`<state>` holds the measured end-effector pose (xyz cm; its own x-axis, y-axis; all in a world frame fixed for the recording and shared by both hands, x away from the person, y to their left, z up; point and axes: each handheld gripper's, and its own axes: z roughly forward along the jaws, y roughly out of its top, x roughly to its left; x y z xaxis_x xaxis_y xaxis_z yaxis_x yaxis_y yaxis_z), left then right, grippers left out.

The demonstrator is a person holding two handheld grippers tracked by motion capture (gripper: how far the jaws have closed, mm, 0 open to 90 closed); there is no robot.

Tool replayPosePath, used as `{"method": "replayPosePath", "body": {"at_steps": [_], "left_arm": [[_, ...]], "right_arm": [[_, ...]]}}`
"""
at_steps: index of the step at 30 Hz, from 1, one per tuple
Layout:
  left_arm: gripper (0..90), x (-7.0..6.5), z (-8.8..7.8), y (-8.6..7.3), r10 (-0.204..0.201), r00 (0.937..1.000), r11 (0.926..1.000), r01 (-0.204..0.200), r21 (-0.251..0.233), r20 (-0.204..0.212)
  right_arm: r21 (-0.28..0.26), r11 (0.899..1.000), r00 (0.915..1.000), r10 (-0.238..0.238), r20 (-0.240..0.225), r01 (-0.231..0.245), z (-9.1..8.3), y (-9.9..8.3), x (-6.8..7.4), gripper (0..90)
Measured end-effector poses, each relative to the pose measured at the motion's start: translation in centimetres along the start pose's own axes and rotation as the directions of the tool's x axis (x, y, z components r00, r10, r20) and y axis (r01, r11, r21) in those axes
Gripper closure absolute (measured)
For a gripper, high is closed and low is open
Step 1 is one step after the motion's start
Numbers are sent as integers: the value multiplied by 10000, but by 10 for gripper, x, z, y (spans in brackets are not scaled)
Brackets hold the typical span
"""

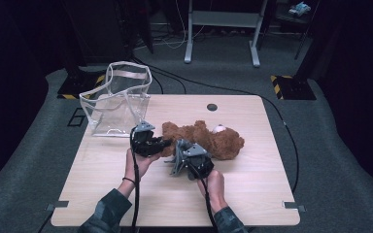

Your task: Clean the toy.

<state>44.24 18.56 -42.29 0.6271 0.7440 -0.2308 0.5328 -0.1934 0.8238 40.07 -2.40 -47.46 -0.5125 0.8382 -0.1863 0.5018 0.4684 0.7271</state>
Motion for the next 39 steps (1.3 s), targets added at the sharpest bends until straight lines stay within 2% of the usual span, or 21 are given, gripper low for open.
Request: {"method": "replayPosePath", "body": {"at_steps": [5, 8, 9, 10, 12, 13, 14, 16, 18, 20, 26, 27, 28, 29, 30, 31, 33, 34, 35, 38, 39], "left_arm": [[722, 1, 0, 0, -93, 10000, 9999, 93, -50, 35], [722, 1, 1, 0, -95, 10000, 10000, 95, -24, 26], [722, 1, 1, 0, -69, 10000, 10000, 69, 1, 31], [722, 1, 1, 0, 10, 10000, 10000, -10, 13, 28], [722, 1, 1, 0, 7, 10000, 10000, -7, 24, 17], [722, 1, 1, 0, 21, 10000, 10000, -21, 29, 7], [722, 1, 1, 0, 26, 10000, 10000, -26, 27, -5], [722, 1, 1, 0, 31, 10000, 10000, -31, 41, -37], [722, 2, 1, 0, 7, 9999, 10000, -7, 24, -102], [721, 4, 1, -1, -77, 10000, 10000, 77, 37, -42], [721, 5, 1, -1, -77, 10000, 10000, 77, -15, -16], [722, 5, 1, -1, -165, 9999, 9999, 165, -7, -33], [722, 5, 1, -1, -165, 9999, 9999, 165, -7, -33], [721, 5, 1, -1, -151, 9999, 9999, 151, 1, -39], [721, 5, 1, -1, -144, 9999, 9999, 144, -8, -30], [721, 5, 1, -1, -166, 9999, 9999, 165, -4, -41], [721, 5, 1, -1, -136, 9999, 9999, 136, 13, -50], [721, 5, 1, -1, -136, 9999, 9999, 136, 13, -50], [721, 6, 1, -1, -140, 9999, 9999, 140, 21, -44], [721, 6, 1, -1, -111, 9999, 9999, 112, 21, -28], [721, 6, 1, -1, -131, 9999, 9999, 131, 33, -39]], "right_arm": [[311, 9976, 9958, 590, 702, -613, -5, -20, -27, 810], [328, 9954, 9924, 872, 866, -903, -8, -27, -38, 808], [204, 9968, 9952, 758, 619, -772, -11, -25, -35, 806], [204, 9968, 9952, 758, 619, -772, -11, -25, -35, 806], [12, 9988, 9985, 495, 250, -495, -10, -17, -22, 804], [-47, 9999, 9998, 146, -134, -147, -6, -5, -6, 802], [-47, 9999, 9998, 146, -134, -147, -6, -5, -6, 802], [-24, 9998, 9994, -218, -271, 217, 0, 4, 5, 803], [135, 9987, 9987, -487, -169, 489, 6, 9, 10, 804], [201, 9992, 9992, -342, -214, 346, 8, 9, 9, 808], [373, 9993, 10000, 57, 75, -60, 3, -7, -9, 810], [382, 9989, 9993, 248, 297, -260, 1, -14, -18, 810], [382, 9989, 9993, 248, 297, -260, 1, -14, -18, 810], [450, 9977, 9976, 483, 500, -505, -1, -22, -31, 811], [450, 9977, 9976, 483, 500, -505, -1, -22, -31, 811], [490, 9962, 9954, 691, 660, -724, -2, -28, -41, 811], [533, 9931, 9917, 1000, 815, -1045, -3, -34, -51, 812], [533, 9931, 9917, 1000, 815, -1045, -3, -34, -51, 812], [546, 9904, 9882, 1216, 933, -1270, -5, -39, -60, 813], [542, 9889, 9848, 1317, 1129, -1385, -8, -44, -69, 812], [556, 9884, 9816, 1325, 1371, -1412, -10, -48, -75, 812]]}}
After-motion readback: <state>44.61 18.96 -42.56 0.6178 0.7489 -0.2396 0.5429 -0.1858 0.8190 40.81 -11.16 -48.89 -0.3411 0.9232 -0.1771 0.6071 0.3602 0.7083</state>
